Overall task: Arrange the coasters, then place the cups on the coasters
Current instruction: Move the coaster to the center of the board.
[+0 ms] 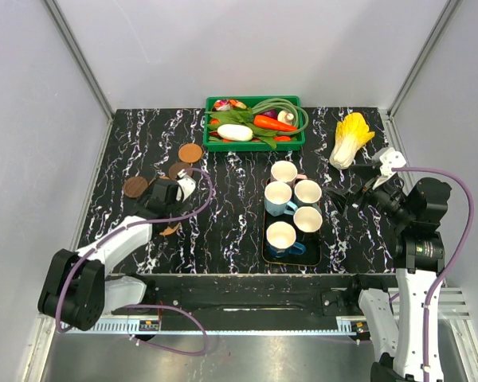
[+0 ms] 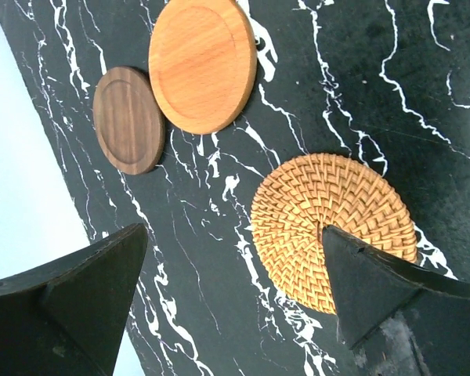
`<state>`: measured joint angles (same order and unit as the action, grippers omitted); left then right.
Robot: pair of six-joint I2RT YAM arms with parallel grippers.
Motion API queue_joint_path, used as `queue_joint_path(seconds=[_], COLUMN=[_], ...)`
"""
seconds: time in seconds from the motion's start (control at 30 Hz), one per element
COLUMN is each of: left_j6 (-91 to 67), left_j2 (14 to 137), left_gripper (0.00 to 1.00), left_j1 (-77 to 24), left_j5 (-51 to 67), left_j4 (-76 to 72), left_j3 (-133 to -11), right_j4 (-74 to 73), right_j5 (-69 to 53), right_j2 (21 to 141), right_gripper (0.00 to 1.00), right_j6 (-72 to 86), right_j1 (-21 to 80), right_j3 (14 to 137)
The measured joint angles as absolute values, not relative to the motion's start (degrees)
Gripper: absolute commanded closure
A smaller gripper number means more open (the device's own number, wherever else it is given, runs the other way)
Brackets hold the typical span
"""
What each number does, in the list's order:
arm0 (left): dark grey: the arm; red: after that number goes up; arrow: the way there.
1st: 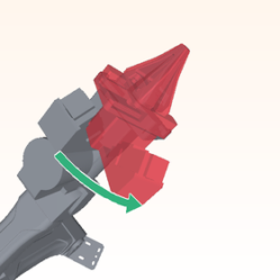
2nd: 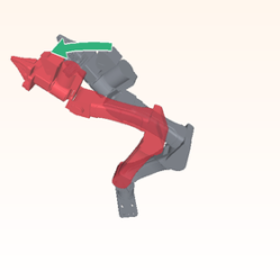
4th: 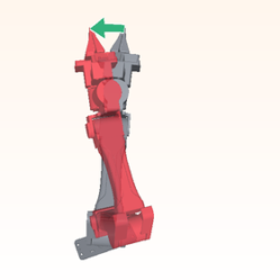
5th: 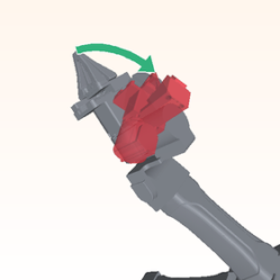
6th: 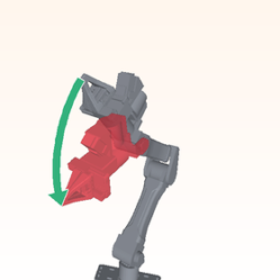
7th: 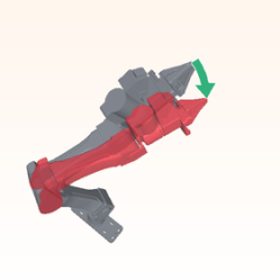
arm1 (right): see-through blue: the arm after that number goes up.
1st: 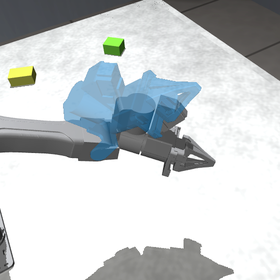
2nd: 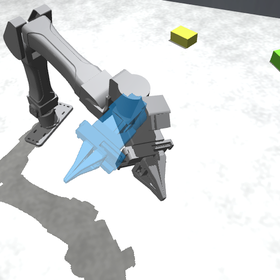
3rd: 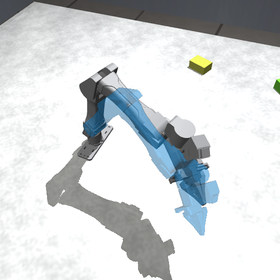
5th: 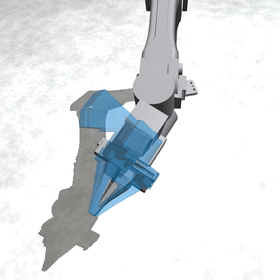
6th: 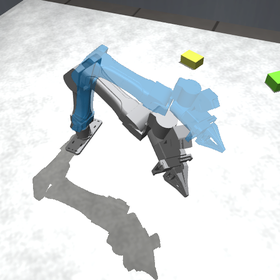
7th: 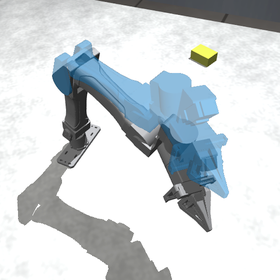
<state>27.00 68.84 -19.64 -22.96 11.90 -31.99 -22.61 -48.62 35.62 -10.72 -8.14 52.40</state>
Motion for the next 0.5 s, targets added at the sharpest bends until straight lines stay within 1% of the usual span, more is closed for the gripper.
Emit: queue_joint_path(seconds=[0.1,0.33,0.5], left_j6=[27.0,27.1,27.2], left_j2=[68.5,74.1,74.7], left_gripper=[0.01,0.01,0.01], left_j1=[-19.4,-19.4,-19.4], left_j5=[-23.8,-26.6,-27.0], left_j4=[11.3,10.1,8.9], left_j3=[-31.8,-31.7,-31.7], right_j4=[-22.6,-22.6,-22.6], right_j5=[-48.6,-48.6,-48.6], right_j2=[35.7,35.6,35.6], right_gripper=[0.00,0.00,0.01], right_j6=[-10.7,-10.7,-10.7], right_j1=[-8.1,-8.1,-8.1], right_j3=[52.4,52.4,52.4])
